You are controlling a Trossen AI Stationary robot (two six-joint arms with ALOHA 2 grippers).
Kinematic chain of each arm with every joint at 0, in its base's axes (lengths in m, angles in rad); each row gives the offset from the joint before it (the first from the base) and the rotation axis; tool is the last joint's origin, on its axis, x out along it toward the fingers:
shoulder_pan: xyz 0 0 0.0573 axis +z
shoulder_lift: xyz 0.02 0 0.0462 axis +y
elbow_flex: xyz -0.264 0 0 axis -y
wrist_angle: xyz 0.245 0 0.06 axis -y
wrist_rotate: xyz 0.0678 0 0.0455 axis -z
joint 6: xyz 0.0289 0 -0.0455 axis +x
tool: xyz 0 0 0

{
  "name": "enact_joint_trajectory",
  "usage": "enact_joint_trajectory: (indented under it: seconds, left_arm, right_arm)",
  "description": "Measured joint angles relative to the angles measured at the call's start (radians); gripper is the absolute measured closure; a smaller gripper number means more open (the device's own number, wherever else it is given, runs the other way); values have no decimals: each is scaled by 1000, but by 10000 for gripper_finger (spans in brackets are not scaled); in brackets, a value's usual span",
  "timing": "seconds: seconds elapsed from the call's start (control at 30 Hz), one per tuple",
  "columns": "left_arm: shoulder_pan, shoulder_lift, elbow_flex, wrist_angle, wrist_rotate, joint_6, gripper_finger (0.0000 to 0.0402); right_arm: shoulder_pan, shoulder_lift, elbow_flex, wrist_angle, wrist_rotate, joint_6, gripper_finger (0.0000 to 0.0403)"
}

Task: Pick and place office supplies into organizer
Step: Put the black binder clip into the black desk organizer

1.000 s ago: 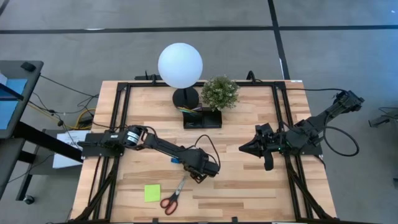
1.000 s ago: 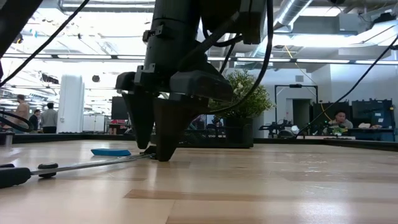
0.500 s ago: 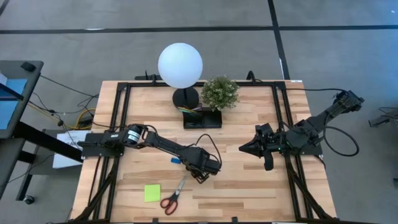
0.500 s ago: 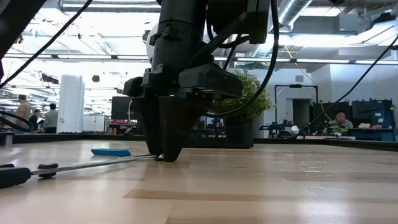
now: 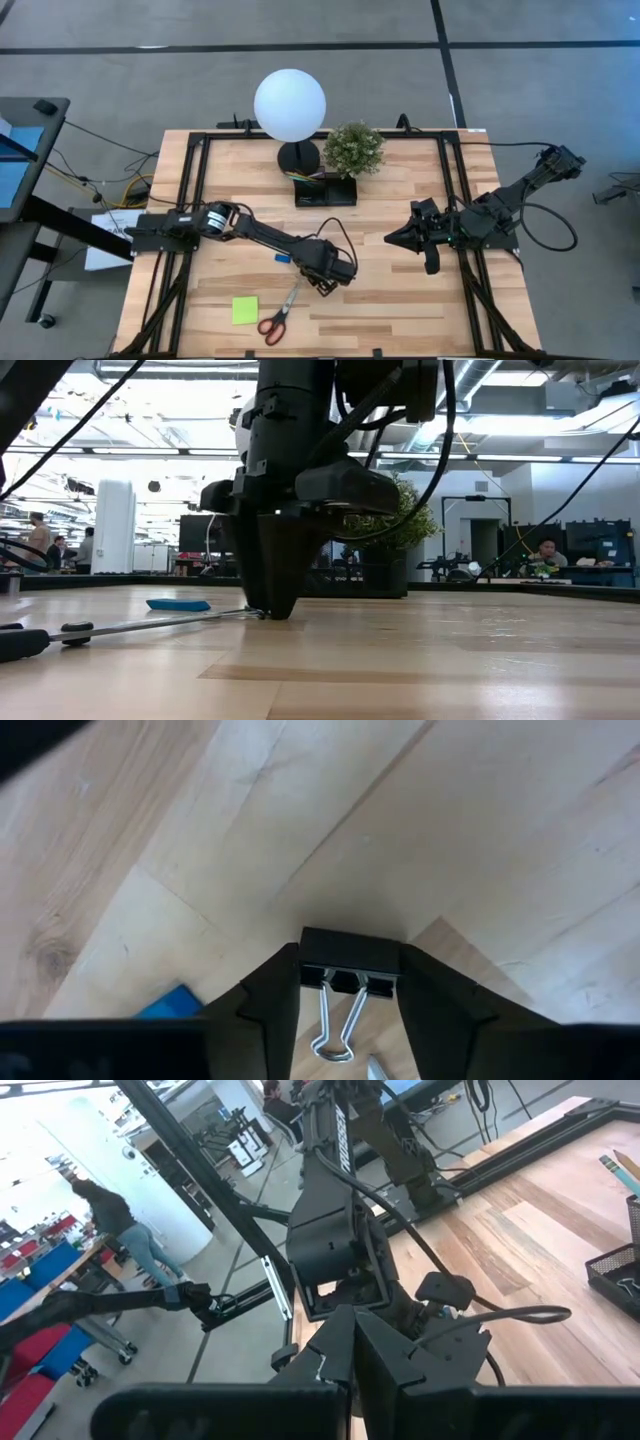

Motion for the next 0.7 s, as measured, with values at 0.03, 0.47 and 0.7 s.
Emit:
enact_joint_trajectory:
  seconds: [0.03,0.47,0.7]
  left_arm:
    - [1,2,18,-22,-9,7,267]
    - [189,6,279,-269,-260,182,276]
    - [302,4,294,-322,-300,370,276]
  right_arm:
    - [0,0,0,0,0,0,402]
    - [0,0,0,16,0,0,402]
    - [0,0,0,16,0,0,402]
